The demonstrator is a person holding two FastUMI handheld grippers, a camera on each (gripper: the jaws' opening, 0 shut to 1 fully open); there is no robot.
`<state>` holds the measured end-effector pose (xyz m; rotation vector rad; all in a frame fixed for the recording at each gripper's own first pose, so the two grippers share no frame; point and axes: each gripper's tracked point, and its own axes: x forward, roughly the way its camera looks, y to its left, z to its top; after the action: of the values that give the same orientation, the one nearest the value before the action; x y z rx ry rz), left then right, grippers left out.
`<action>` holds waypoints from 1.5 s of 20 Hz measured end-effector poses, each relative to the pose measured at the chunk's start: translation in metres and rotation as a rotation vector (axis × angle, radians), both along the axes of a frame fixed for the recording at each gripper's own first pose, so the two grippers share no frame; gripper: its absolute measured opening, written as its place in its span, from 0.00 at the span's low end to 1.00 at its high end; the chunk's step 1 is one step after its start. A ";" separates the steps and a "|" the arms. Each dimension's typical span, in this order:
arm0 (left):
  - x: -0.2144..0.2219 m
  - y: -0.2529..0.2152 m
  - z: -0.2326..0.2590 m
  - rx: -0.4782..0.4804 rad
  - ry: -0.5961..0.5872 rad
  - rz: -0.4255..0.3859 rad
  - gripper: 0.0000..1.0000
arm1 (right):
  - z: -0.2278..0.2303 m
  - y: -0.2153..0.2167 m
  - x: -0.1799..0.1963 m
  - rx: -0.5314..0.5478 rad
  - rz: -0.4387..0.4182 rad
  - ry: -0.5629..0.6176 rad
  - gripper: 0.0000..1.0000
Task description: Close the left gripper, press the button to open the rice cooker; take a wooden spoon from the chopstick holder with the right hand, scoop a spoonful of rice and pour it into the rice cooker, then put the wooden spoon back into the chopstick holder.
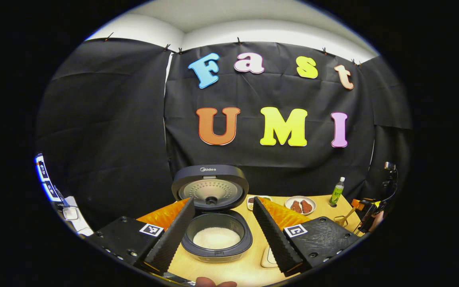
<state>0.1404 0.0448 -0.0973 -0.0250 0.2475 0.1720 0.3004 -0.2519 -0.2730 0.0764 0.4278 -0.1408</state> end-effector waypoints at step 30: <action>0.182 0.097 -0.001 -0.122 0.221 0.165 0.95 | 0.132 0.006 -0.108 -0.086 0.013 -0.177 1.00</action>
<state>0.3229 0.1417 -0.0982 -0.1484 0.4767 0.3244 0.1919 -0.2462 -0.1407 0.0013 0.2453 -0.1379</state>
